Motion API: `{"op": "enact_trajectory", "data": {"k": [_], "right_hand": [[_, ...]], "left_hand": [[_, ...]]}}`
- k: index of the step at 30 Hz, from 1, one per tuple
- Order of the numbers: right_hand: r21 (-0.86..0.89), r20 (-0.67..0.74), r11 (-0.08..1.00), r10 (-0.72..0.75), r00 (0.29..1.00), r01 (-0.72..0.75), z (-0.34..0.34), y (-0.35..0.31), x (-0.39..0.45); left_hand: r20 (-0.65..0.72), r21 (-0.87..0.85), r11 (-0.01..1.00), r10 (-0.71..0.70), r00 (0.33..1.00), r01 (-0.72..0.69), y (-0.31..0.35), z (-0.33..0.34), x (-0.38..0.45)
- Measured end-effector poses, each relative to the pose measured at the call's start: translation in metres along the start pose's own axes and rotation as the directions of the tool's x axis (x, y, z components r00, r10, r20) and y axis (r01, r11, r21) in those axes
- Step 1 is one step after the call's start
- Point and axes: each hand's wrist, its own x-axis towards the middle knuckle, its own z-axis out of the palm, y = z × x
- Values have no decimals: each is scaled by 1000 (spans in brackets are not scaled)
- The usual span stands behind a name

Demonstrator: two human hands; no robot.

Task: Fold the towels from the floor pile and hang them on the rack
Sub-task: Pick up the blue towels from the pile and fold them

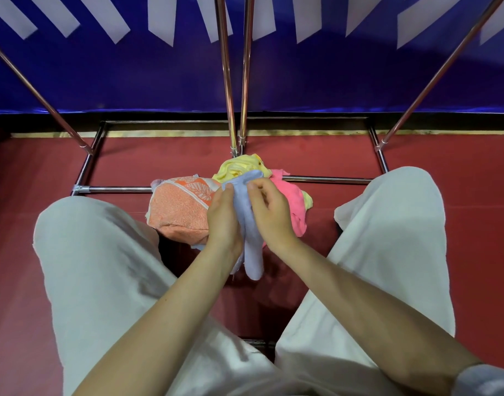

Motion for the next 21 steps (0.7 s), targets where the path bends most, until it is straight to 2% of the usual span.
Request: {"op": "enact_trajectory", "data": {"k": [4,6,8,11,15,17,21], "right_hand": [[-120,55,980,-150,987,156,-5,-1,2],[-209,30,948,-237,971,238,-9,-1,5],[-237,-29,941,-254,967,240,-12,-2,6],[-248,-26,949,-206,978,193,-17,-3,7],[-80,112,997,-3,994,12,-21,-3,4],[-104,85,994,39,996,-30,-21,-1,2],[-110,11,994,24,1000,-23,-22,1,-2]], "left_hand": [[27,-32,999,-29,999,30,4,-1,4],[68,-28,1000,8,998,-7,6,-3,1],[115,-16,999,42,992,-40,6,-5,0],[127,-28,1000,18,992,-14,13,-7,1],[138,72,996,47,989,-57,16,-11,1],[140,104,993,42,989,-57,16,-13,-2],[146,168,984,39,988,-63,8,-15,-5]]}}
